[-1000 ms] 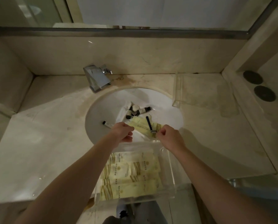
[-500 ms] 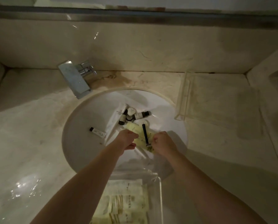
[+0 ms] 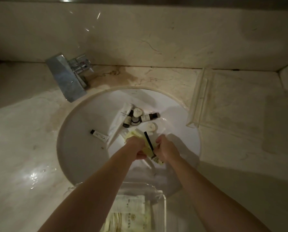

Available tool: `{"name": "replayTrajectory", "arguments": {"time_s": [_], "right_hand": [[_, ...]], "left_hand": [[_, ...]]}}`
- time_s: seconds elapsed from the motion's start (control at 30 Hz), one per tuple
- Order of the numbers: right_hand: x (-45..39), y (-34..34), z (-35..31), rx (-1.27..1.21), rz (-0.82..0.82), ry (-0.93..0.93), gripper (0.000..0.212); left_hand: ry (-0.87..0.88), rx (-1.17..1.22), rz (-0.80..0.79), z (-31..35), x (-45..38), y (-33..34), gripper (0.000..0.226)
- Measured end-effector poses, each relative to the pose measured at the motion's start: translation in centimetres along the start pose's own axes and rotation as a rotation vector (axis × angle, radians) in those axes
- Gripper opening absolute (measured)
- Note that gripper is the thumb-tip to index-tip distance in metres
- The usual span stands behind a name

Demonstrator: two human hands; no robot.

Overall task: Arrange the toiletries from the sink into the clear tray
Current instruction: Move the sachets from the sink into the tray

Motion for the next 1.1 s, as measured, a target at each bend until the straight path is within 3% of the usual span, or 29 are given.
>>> {"name": "replayTrajectory", "arguments": {"time_s": [0.07,0.17,0.23,0.33,0.43,0.5,0.9,1.1], "right_hand": [[0.0,0.2,-0.3,-0.017,-0.102,0.015,0.031],[0.5,0.5,-0.7,-0.061,-0.256,-0.013,0.009],[0.8,0.5,-0.8,-0.113,-0.246,-0.044,0.027],[1.5,0.1,-1.2,-0.202,-0.171,-0.081,0.025],[2.2,-0.6,-1.5,-0.348,-0.1,-0.068,0.028],[2.7,-1.0,-1.8,-0.409,-0.014,-0.074,0.031],[6.5,-2.2,-3.9,-0.471,0.383,-0.177,0.032],[8.2,-2.6,-3.9,-0.453,0.55,-0.114,0.033]], "left_hand": [[-0.005,0.033,0.011,-0.2,-0.1,0.1,0.026],[-0.024,0.093,-0.004,-0.7,0.1,0.1,0.016],[-0.02,0.087,-0.02,-1.1,0.5,0.0,0.016],[0.03,0.077,-0.002,-1.0,0.7,-0.5,0.021],[0.093,0.106,-0.041,-0.4,1.5,-1.0,0.004],[0.148,0.128,-0.051,0.0,2.1,-1.3,0.013],[0.329,0.176,-0.074,0.1,5.9,-3.2,0.014],[0.438,0.039,0.157,-0.8,6.7,-5.5,0.009]]}}
Point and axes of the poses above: each hand's wrist, its own x-axis away from the middle knuckle, its own y-axis out of the palm, z = x × y, the point moved 1 cm from there along -x, towards the middle knuckle, and after that the axes turned 9 degrees about -y, right-handed, at the moved point
